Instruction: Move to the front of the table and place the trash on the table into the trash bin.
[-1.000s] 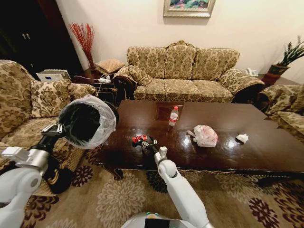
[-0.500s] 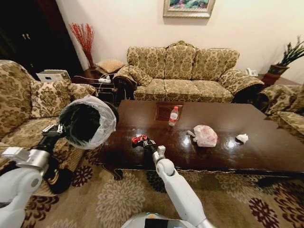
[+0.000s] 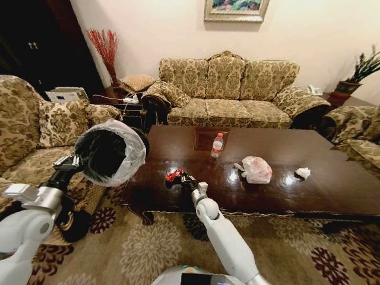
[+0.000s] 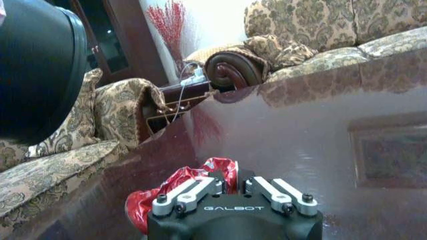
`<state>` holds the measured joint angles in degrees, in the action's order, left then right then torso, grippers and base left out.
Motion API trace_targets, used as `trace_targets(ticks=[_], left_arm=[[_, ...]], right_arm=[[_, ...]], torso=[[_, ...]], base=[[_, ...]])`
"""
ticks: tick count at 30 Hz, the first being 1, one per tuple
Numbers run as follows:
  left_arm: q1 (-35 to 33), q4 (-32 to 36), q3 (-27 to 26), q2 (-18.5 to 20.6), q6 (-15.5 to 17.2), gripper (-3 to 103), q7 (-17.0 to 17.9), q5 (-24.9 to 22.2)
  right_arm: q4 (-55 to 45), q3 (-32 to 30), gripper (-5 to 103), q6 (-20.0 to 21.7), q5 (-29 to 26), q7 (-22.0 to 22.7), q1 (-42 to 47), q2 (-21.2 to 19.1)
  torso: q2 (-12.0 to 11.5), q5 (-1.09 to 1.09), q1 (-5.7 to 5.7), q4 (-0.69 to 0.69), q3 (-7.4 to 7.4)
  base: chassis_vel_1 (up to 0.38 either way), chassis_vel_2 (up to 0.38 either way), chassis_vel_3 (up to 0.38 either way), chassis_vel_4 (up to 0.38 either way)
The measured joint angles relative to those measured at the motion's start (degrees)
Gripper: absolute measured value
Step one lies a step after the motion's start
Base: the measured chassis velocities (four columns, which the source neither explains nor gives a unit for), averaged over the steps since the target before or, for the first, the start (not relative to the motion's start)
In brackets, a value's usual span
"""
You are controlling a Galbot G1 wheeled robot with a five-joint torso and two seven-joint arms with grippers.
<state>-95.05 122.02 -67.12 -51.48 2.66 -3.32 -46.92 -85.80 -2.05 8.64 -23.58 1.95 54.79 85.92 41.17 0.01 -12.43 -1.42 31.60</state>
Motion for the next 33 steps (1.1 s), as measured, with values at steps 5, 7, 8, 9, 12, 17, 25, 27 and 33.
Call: trace_targets(ticks=[5,7,8,9,12,17,25,27,33], left_arm=[[0.76,-1.72,2.1,3.23,-0.05,1,0.02,0.13],[2.25,-2.64,3.55,5.57,0.0,1,0.03,0.11],[2.25,-2.64,3.55,5.57,0.0,1,0.03,0.11],[2.9,-3.13,4.14,6.64,0.2,1,0.09,0.04],[3.74,-4.19,5.1,8.83,0.74,1,0.19,-0.45],[5.65,-6.52,7.49,13.98,1.35,1,0.83,-1.84],[3.22,-6.1,8.53,23.89,3.62,1,0.76,-5.49],[2.43,-5.59,8.42,27.2,4.65,1,0.78,-7.97],[1.56,-3.39,8.09,36.18,7.97,1,1.14,-15.62]], right_arm=[[-6.65,-0.59,9,-1.9,-2.47,-0.23,0.52,-2.54],[-12.11,-1.14,9,-2.35,-4.7,-1.37,0.6,-5.63],[-12.11,-1.14,9,-2.35,-4.7,-1.37,0.6,-5.63],[-14.7,-1.6,9,-2.66,-5.74,-2.17,0.62,-7.22],[-19.95,-2.88,9,-3.27,-7.73,-4.22,0.64,-10.69],[-30.68,-6.96,9,-3.91,-13.5,-10.23,1.05,-16.83],[-37.46,-5.52,9,-4.67,-21.41,-19.1,-3.29,-21.21],[-37.6,-4.75,9,-5.33,-21.75,-20.37,-4.71,-21.81],[-34.98,-0.12,9,-7.32,-21.06,-24.01,-11.85,-22.41]], torso=[[0.0,0.0,0.0,0.0,0.01],[0.0,0.0,0.0,0.0,0.0],[0.0,0.0,0.0,0.0,0.0],[0.0,0.0,0.0,0.02,0.0],[0.0,0.0,0.0,0.02,0.0],[0.0,0.0,0.0,0.04,0.0],[0.0,-0.01,0.0,0.0,0.0],[0.0,0.0,0.0,0.0,0.0],[0.0,0.03,0.0,0.03,0.0]], base=[[0.0,0.0,0.0,0.0],[0.0,0.0,0.0,0.0],[0.0,0.0,0.0,0.0],[0.0,0.0,0.0,0.0],[0.0,0.0,0.0,0.0],[0.0,0.0,0.0,0.0],[0.0,0.0,0.0,0.0],[0.0,0.0,0.0,0.0],[0.0,0.0,0.0,0.0]])
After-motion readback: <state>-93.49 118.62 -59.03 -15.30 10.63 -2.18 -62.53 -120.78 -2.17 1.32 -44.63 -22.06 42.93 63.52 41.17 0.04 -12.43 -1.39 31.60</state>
